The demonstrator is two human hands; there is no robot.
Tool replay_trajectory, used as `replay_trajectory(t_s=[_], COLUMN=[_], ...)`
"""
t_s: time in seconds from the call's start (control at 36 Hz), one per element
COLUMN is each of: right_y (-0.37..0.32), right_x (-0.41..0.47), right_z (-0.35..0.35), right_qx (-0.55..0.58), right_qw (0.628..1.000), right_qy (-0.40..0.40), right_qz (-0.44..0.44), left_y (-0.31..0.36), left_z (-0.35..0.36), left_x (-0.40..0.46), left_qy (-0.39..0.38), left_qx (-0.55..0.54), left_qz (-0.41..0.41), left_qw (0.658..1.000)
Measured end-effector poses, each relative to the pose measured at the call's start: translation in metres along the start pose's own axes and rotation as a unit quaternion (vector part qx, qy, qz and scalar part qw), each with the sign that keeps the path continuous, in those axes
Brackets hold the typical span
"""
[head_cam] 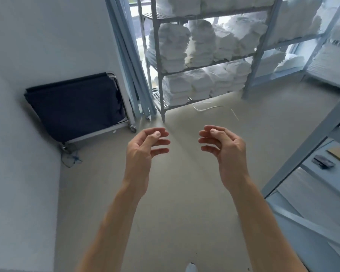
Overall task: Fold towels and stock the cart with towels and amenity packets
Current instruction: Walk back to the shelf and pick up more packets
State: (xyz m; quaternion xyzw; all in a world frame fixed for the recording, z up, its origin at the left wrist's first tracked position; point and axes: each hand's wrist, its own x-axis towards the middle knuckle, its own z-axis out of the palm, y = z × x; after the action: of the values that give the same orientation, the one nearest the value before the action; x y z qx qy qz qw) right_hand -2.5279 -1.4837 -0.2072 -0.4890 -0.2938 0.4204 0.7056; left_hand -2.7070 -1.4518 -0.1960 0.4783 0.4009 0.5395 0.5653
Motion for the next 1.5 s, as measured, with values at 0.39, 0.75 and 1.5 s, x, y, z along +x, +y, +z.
replay_trajectory(t_s=[0.39, 0.75, 1.5], right_y=[0.012, 0.003, -0.090], right_x=[0.222, 0.441, 0.683], right_z=[-0.020, -0.047, -0.327], right_qx=[-0.026, -0.074, 0.012], right_qw=[0.996, 0.967, 0.881], right_qy=[0.075, 0.235, 0.448], right_qz=[-0.030, -0.067, -0.149], left_y=[-0.065, -0.124, -0.219], left_z=[0.091, 0.236, 0.647], left_x=[0.222, 0.459, 0.613], left_qy=[-0.035, -0.203, -0.458], left_qx=[-0.033, -0.099, -0.016], left_qz=[-0.036, -0.103, -0.128], left_qw=[0.998, 0.969, 0.880])
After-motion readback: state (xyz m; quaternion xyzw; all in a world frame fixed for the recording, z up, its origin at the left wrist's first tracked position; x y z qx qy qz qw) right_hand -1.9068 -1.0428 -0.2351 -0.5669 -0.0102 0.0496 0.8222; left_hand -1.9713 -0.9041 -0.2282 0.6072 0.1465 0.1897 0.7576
